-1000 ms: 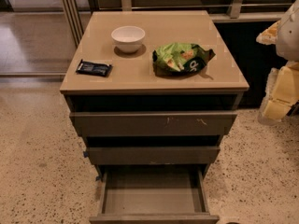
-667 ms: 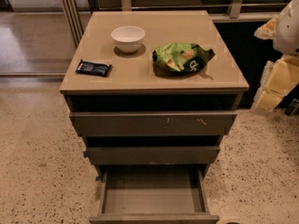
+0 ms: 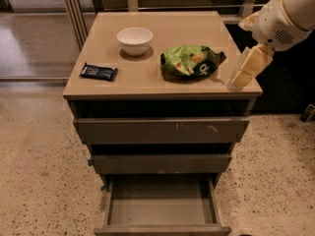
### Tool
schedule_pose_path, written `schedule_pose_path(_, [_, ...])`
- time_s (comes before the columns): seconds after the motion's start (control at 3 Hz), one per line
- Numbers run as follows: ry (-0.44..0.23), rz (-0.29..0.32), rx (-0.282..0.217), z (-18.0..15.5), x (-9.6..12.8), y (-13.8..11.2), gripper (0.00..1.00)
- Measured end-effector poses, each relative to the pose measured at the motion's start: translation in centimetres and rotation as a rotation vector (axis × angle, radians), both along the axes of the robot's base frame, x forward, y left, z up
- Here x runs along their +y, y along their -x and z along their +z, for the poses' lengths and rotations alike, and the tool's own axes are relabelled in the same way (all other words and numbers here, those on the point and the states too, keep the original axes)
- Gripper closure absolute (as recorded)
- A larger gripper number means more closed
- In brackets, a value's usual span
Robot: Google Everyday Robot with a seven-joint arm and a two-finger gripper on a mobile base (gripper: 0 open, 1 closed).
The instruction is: Place green rice chip bag into bottom drawer
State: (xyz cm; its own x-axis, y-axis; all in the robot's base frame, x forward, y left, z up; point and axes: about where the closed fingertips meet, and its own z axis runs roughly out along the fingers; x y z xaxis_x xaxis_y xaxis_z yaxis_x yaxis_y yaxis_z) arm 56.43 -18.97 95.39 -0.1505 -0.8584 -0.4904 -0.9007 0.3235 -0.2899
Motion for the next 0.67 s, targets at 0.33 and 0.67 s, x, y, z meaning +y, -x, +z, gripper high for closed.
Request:
schedule_pose_path(0.33, [0.001,0.000,0.000,0.0,0.0,0.1,0.00])
schedule_pose_path(0.67, [0.005,-0.003,-0.024,-1.2,-0.1,-0.6,0.00])
